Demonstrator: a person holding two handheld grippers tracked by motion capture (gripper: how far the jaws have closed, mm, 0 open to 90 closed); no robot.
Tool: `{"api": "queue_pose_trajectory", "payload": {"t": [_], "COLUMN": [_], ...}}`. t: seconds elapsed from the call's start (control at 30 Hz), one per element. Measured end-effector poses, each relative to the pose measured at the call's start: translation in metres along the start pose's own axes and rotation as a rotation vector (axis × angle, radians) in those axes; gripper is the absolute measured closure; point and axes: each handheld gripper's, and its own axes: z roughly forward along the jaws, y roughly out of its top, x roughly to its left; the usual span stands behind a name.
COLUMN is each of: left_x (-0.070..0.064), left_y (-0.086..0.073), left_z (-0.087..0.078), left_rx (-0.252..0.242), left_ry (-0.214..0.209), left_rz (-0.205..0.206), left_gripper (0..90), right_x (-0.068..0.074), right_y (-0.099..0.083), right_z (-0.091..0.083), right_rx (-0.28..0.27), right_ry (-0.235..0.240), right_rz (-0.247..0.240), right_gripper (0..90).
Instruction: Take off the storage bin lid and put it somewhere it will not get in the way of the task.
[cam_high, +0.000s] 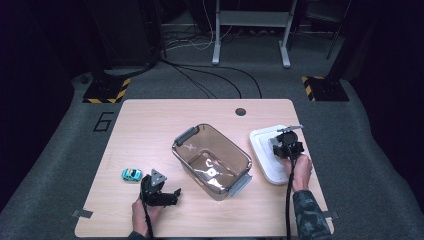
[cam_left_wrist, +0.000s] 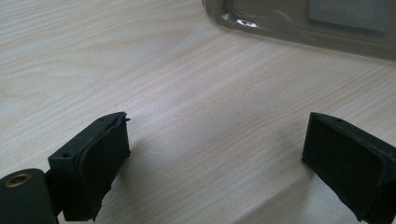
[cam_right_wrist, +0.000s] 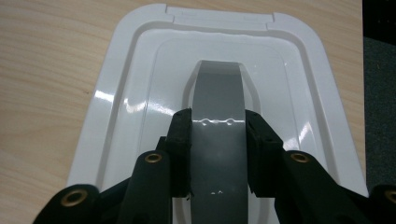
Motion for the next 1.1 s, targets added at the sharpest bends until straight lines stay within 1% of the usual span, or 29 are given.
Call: {"api": "queue_pose_trajectory", "payload": {"t": [0.13, 0.17, 0.2, 0.27, 0.37, 0.4, 0.47, 0.5, 0.53, 0.57, 0.67, 0.83, 0.87, 0.9, 0.93, 1.0, 1.03, 1.1], "left_x": [0.000, 0.000, 0.000, 0.000, 0.000, 0.000, 0.000, 0.000, 0.000, 0.000, 0.000, 0.000, 0.000, 0.000, 0.000, 0.000, 0.000, 0.000], "left_y": [0.000, 0.000, 0.000, 0.000, 0.000, 0.000, 0.000, 0.000, 0.000, 0.000, 0.000, 0.000, 0.000, 0.000, 0.000, 0.000, 0.000, 0.000], "left_z": [0.000, 0.000, 0.000, 0.000, 0.000, 0.000, 0.000, 0.000, 0.000, 0.000, 0.000, 0.000, 0.000, 0.000, 0.000, 0.000, 0.000, 0.000], "left_rx": [-0.001, -0.001, -0.001, -0.001, -0.002, -0.002, 0.001, 0.001, 0.001, 0.000, -0.002, -0.001, -0.001, -0.001, 0.000, 0.001, 0.001, 0.001], "left_ry": [0.000, 0.000, 0.000, 0.000, 0.000, 0.000, 0.000, 0.000, 0.000, 0.000, 0.001, 0.000, 0.000, 0.000, 0.000, -0.001, -0.001, -0.001], "left_rz": [-0.001, -0.003, -0.004, -0.004, 0.001, 0.001, 0.000, 0.000, 0.000, 0.000, 0.001, -0.003, -0.004, -0.002, 0.000, 0.001, 0.001, 0.001], "left_gripper": [6.8, 6.8, 6.8, 6.8, 6.8, 6.8, 6.8, 6.8, 6.8, 6.8, 6.8, 6.8, 6.8, 6.8, 6.8, 6.8, 6.8, 6.9], "right_x": [0.000, 0.000, -0.001, -0.002, -0.002, -0.004, -0.003, -0.004, -0.005, -0.005, -0.006, -0.006, -0.004, -0.005, -0.005, -0.005, -0.005, -0.006], "right_y": [-0.002, -0.003, -0.004, -0.004, -0.005, -0.006, -0.007, -0.008, -0.009, -0.010, -0.011, -0.014, -0.014, -0.015, -0.015, -0.015, -0.015, -0.016], "right_z": [0.007, 0.008, 0.011, 0.013, 0.017, 0.019, 0.021, 0.023, 0.024, 0.025, 0.028, 0.032, 0.032, 0.033, 0.033, 0.032, 0.031, 0.028], "right_rx": [0.000, 0.008, 0.009, 0.005, 0.013, 0.009, 0.015, 0.013, 0.012, 0.012, 0.005, 0.000, -0.001, -0.009, -0.010, -0.009, -0.010, -0.034], "right_ry": [-0.008, -0.005, -0.016, -0.019, -0.024, -0.024, -0.025, -0.034, -0.030, -0.033, -0.041, -0.039, -0.038, -0.034, -0.031, -0.039, -0.044, -0.043], "right_rz": [0.007, 0.010, 0.029, 0.030, 0.069, 0.064, 0.078, 0.087, 0.087, 0.112, 0.128, 0.134, 0.148, 0.140, 0.141, 0.138, 0.147, 0.151], "right_gripper": [66.8, 66.8, 66.9, 66.9, 66.9, 66.9, 66.9, 66.9, 66.8, 66.8, 66.8, 66.6, 66.4, 65.2, 60.6, 49.8, 42.6, 32.7]}}
